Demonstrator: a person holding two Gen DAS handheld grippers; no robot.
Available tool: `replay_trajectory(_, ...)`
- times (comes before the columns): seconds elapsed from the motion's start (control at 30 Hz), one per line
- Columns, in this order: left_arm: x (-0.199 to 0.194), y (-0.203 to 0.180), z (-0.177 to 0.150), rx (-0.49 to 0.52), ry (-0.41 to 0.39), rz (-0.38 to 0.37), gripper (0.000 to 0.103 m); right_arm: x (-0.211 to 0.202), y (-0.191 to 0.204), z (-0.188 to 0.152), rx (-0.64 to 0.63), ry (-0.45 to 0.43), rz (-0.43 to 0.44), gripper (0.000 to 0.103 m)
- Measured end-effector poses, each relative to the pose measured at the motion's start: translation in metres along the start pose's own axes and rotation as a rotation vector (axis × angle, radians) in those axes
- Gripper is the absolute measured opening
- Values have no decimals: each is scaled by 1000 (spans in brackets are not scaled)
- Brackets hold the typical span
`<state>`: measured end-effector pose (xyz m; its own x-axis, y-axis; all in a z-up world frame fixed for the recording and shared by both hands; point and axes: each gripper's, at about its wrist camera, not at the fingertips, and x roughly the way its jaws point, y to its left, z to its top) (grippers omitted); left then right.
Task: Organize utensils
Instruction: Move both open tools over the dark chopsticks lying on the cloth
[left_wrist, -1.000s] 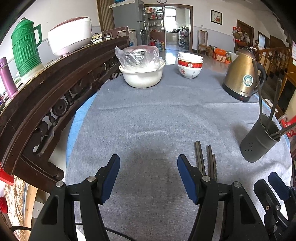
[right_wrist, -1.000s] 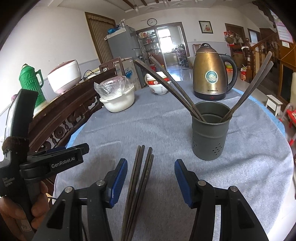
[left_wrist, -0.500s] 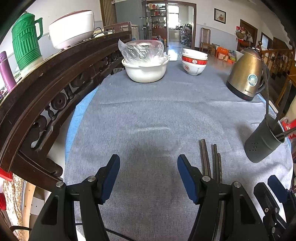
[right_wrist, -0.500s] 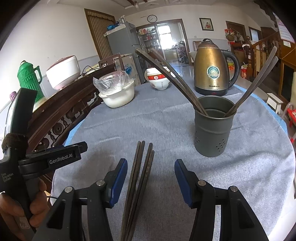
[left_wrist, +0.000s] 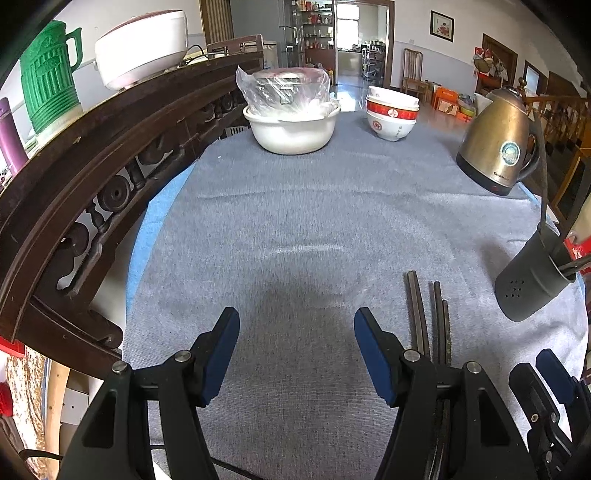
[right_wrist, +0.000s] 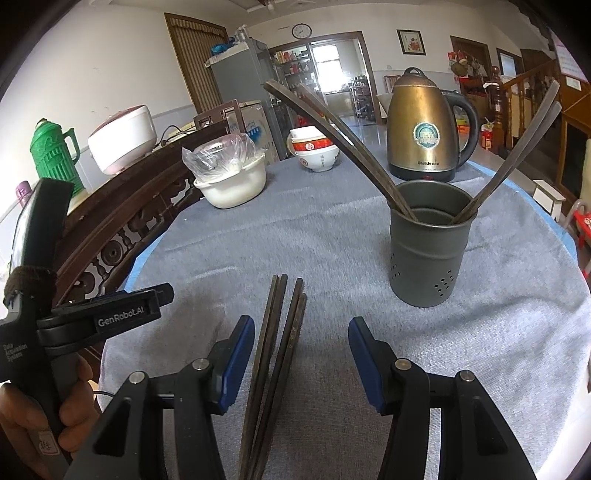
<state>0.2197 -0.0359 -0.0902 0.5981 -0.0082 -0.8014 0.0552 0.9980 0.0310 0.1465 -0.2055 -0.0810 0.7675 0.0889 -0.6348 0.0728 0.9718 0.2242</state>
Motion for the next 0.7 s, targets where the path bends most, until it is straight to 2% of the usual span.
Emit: replay_trajectory(0.7,26,-8,2,19,69,-1,65,12,-16,0,47,10,-10,57)
